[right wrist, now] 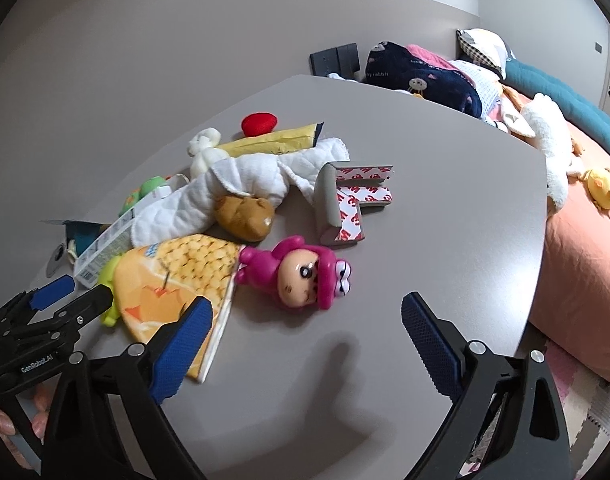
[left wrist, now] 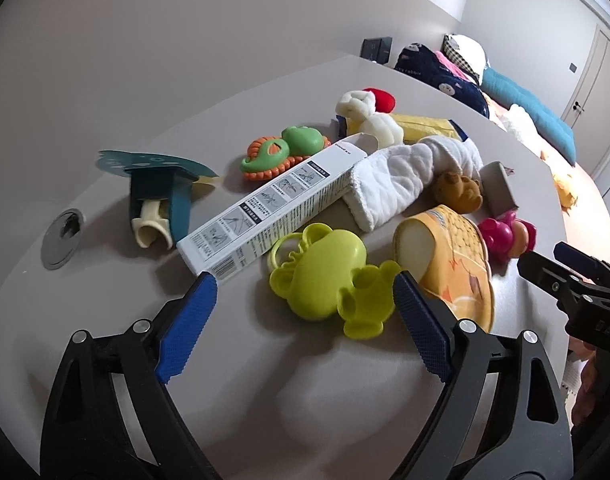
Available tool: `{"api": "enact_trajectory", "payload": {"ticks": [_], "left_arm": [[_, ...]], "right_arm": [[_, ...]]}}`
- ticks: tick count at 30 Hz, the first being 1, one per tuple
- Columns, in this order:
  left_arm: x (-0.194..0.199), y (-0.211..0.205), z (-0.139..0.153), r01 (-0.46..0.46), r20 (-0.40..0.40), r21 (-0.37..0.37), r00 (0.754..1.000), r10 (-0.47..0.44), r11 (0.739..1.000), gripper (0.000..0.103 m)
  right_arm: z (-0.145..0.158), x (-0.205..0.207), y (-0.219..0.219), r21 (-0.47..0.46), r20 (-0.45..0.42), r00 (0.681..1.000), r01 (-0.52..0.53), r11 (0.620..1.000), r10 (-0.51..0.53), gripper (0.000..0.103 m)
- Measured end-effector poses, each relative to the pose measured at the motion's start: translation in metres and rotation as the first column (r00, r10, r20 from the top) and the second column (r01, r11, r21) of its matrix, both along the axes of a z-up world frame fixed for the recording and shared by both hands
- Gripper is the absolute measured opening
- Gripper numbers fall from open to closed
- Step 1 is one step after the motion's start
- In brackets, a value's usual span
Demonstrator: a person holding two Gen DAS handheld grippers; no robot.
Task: Collect trash
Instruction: 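Grasp the yellow-green frog toy with the left tool while the right tool grasps the pink doll, then carry the frog toy and pink doll over the black bin and release both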
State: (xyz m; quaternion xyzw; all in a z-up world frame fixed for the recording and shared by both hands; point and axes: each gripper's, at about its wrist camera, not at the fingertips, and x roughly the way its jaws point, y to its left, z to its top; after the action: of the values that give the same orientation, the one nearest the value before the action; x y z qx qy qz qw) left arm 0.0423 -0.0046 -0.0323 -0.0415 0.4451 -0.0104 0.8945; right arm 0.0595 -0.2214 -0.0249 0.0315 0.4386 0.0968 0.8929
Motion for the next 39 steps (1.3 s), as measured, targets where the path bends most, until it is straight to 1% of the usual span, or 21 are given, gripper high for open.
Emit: {"api": "enact_trajectory", "payload": {"ticks": [6, 8, 9, 11, 12, 13, 14, 15, 16, 18, 22, 25, 31, 39], "left_arm": [[0.013, 0.001, -0.01, 0.008, -0.025, -0.014, 1.0, -0.008, 1.0, 0.086], [0.017, 0.002, -0.015, 0.01, -0.037, -0.02, 0.999, -0.011, 1.0, 0.081], [0.019, 0.004, -0.018, 0.008, -0.042, -0.024, 0.999, -0.009, 1.0, 0.075], [0.019, 0.004, -0.02, 0.006, -0.037, -0.007, 0.999, -0.006, 1.0, 0.072], [0.019, 0.003, -0.021, 0.008, -0.033, 0.0, 0.999, -0.008, 1.0, 0.069], [0.018, 0.003, -0.021, 0.009, -0.029, 0.001, 1.0, -0.009, 1.0, 0.064], [0.017, 0.004, -0.021, 0.008, -0.023, -0.001, 1.0, -0.008, 1.0, 0.061], [0.016, 0.004, -0.02, 0.008, -0.019, -0.002, 1.0, -0.008, 1.0, 0.056], [0.016, 0.005, -0.021, 0.007, -0.017, -0.006, 1.0, -0.007, 1.0, 0.056], [0.015, 0.005, -0.021, 0.006, -0.015, -0.008, 1.0, -0.006, 1.0, 0.056], [0.009, 0.006, -0.02, 0.0, -0.018, -0.01, 1.0, 0.0, 1.0, 0.056], [-0.003, 0.01, -0.016, -0.012, -0.012, -0.008, 1.0, 0.012, 1.0, 0.056], [-0.021, 0.011, 0.003, -0.022, 0.034, -0.016, 0.999, 0.023, 1.0, 0.056], [-0.047, -0.016, 0.029, 0.024, 0.085, -0.022, 0.996, -0.022, 0.999, 0.056]], "right_arm": [[-0.011, 0.018, 0.0, -0.014, -0.015, 1.0, -0.001, 1.0, 0.001, 0.095], [-0.015, 0.023, 0.0, -0.019, -0.024, 1.0, -0.004, 1.0, 0.004, 0.089], [-0.018, 0.026, 0.001, -0.02, -0.03, 1.0, -0.008, 1.0, 0.007, 0.087], [-0.022, 0.029, 0.003, -0.023, -0.042, 0.999, -0.016, 1.0, 0.015, 0.075], [-0.023, 0.03, 0.004, -0.027, -0.045, 0.999, -0.018, 0.999, 0.017, 0.073], [-0.023, 0.03, 0.005, -0.053, -0.031, 0.999, -0.019, 0.998, 0.018, 0.065], [-0.023, 0.029, 0.007, -0.066, -0.022, 1.0, -0.023, 0.998, 0.021, 0.052], [-0.023, 0.028, 0.008, -0.066, -0.016, 1.0, -0.028, 0.997, 0.027, 0.047], [-0.023, 0.028, 0.006, -0.048, -0.017, 0.999, -0.03, 0.998, 0.03, 0.045], [-0.023, 0.027, 0.003, -0.007, -0.024, 0.999, -0.035, 0.999, 0.035, 0.045], [-0.021, 0.021, -0.003, 0.023, -0.031, 0.999, -0.036, 0.999, 0.036, 0.044], [-0.016, 0.015, -0.006, 0.029, -0.027, 0.999, -0.037, 0.999, 0.038, 0.043], [-0.001, -0.006, -0.014, 0.031, 0.002, 1.0, -0.03, 0.999, 0.03, 0.043], [0.017, -0.038, -0.042, 0.038, 0.041, 0.999, 0.014, 0.999, -0.015, 0.043]]}}
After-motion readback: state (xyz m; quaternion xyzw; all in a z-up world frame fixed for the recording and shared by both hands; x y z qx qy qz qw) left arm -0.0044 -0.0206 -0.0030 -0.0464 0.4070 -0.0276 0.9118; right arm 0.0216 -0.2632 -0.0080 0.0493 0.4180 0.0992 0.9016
